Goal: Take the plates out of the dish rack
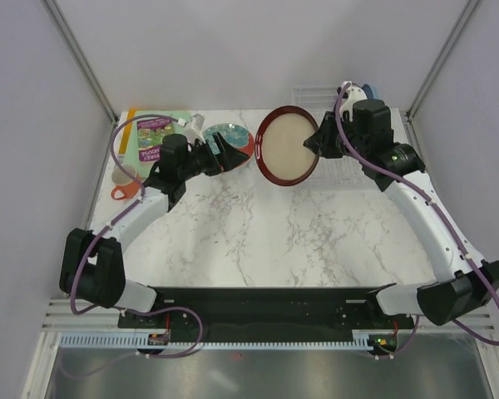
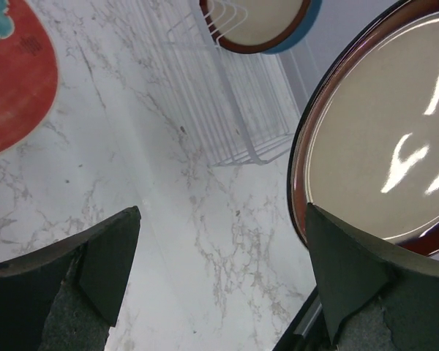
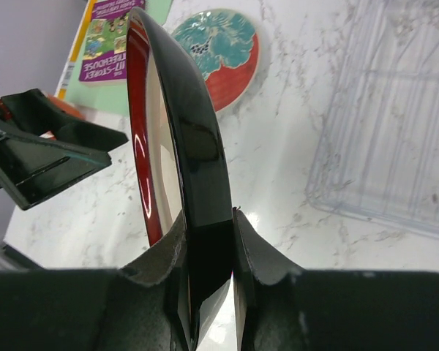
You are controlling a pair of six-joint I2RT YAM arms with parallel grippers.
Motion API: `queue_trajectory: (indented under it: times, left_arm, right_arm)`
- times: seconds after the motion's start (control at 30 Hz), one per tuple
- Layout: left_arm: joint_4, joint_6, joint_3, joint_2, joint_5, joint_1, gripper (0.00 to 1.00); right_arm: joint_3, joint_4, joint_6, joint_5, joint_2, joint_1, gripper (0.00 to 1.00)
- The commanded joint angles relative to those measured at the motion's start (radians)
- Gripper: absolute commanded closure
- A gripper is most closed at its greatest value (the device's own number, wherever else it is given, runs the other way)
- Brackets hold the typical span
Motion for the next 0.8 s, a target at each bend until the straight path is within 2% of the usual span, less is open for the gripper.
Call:
queue_trajectory:
  times: [0.0, 0.17, 0.3, 0.4, 0.47, 0.5, 0.53, 0.57, 0.6, 0.67, 0.7, 0.77]
  left_arm:
    - [0.201, -0.121, -0.034, -0.041, 0.074, -0.002, 0.0]
    - [0.269, -0.168, -0.068, -0.048, 0.108, -0.002, 0.0]
    - [0.385, -0.254, -0.113, -0.027, 0.151, -0.002, 0.0]
    - [0.439, -0.279, -0.125, -0.007, 0.171, -0.005, 0.03]
    - [0.464, -0.285, -0.123, 0.004, 0.177, -0.005, 0.1]
    - [0.465, -0.285, -0.123, 0.004, 0.178, -0.005, 0.14]
    - [0.474, -0.286, -0.122, 0.005, 0.186, -0.005, 0.27]
    - [0.477, -0.286, -0.119, 0.01, 0.189, -0.005, 0.35]
    - [0.479, -0.286, -0.113, 0.013, 0.192, -0.005, 0.52]
    - [0.479, -0.286, -0.104, 0.027, 0.206, -0.004, 0.65]
    - [0.482, -0.289, -0.105, 0.03, 0.209, -0.005, 0.8]
    - [0.481, -0.288, -0.104, 0.036, 0.212, -0.005, 0.98]
  right_arm:
    - [-0.056, 0.276, 0.132, -0.153, -0.104, -0.005, 1.0]
    - [-0.142, 0.382, 0.224, -0.236, -0.117, -0.005, 1.0]
    - [-0.208, 0.495, 0.29, -0.298, -0.113, -0.004, 1.0]
    - [-0.225, 0.535, 0.323, -0.344, -0.1, -0.005, 1.0]
    - [-0.233, 0.547, 0.331, -0.355, -0.097, -0.004, 1.0]
    - [-0.241, 0.549, 0.331, -0.355, -0.098, -0.004, 1.0]
    - [-0.244, 0.549, 0.331, -0.353, -0.1, -0.004, 1.0]
    - [-0.247, 0.557, 0.334, -0.362, -0.098, -0.004, 1.0]
    - [-0.251, 0.566, 0.339, -0.373, -0.095, -0.004, 1.0]
    - [-0.261, 0.58, 0.354, -0.387, -0.09, -0.004, 1.0]
    - [-0.271, 0.583, 0.356, -0.385, -0.09, -0.004, 1.0]
    - [-0.277, 0.583, 0.356, -0.381, -0.09, -0.004, 0.99]
